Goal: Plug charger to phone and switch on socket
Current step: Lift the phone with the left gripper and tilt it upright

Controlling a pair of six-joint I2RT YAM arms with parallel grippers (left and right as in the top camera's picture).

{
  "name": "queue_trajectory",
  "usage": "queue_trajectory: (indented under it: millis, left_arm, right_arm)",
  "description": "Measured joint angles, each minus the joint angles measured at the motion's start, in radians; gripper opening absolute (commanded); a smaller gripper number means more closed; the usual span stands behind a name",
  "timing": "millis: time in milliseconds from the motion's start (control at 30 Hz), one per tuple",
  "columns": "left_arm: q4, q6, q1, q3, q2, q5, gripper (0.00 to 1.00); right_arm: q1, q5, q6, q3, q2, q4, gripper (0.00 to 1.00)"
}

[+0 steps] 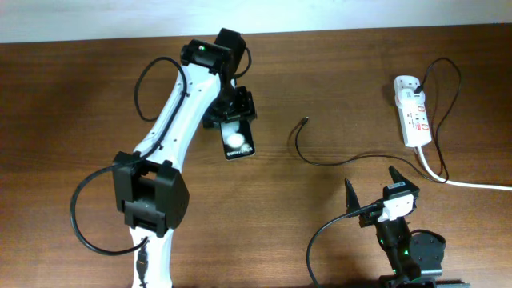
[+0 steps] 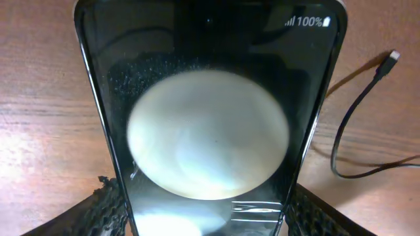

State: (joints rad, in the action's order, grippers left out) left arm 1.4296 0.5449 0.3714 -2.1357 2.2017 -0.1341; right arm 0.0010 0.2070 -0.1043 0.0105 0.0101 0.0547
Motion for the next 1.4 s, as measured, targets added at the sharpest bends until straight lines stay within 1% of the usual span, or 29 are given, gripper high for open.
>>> queue_trajectory:
  millis: [167,300,433,733,967,1067,1233,1400]
  left_arm:
    - [0.014,0.069,-0.056,0.000,0.000,-0.073,0.00]
    - [0.053,0.186,-0.110,0.000,0.000,-0.096,0.00]
    - [0.064,0.234,-0.145,0.000,0.000,-0.103,0.00]
    - [0.075,0.246,-0.149,0.000,0.000,-0.132,0.00]
    - [0.076,0.261,-0.167,0.000,0.000,-0.307,0.00]
    - [0.080,0.264,-0.198,0.000,0.000,-0.401,0.00]
    - [0.115,0.264,-0.240,0.000,0.000,-0.490,0.00]
    - [0.129,0.264,-0.244,0.000,0.000,-0.562,0.00]
  right_arm:
    - [0.000,0.000,0.000,0.000,0.000,0.000,0.99]
    - [0.000,0.000,0.000,0.000,0.000,0.000,0.99]
    - [0.000,0.000,0.000,0.000,0.000,0.000,0.99]
    - [0.000,0.000,0.000,0.000,0.000,0.000,0.99]
    - [0.000,0.000,0.000,0.000,0.000,0.000,0.99]
    - [0.000,0.000,0.000,0.000,0.000,0.000,0.99]
    - [0.000,0.000,0.000,0.000,0.000,0.000,0.99]
    - [0.000,0.000,0.000,0.000,0.000,0.000,0.99]
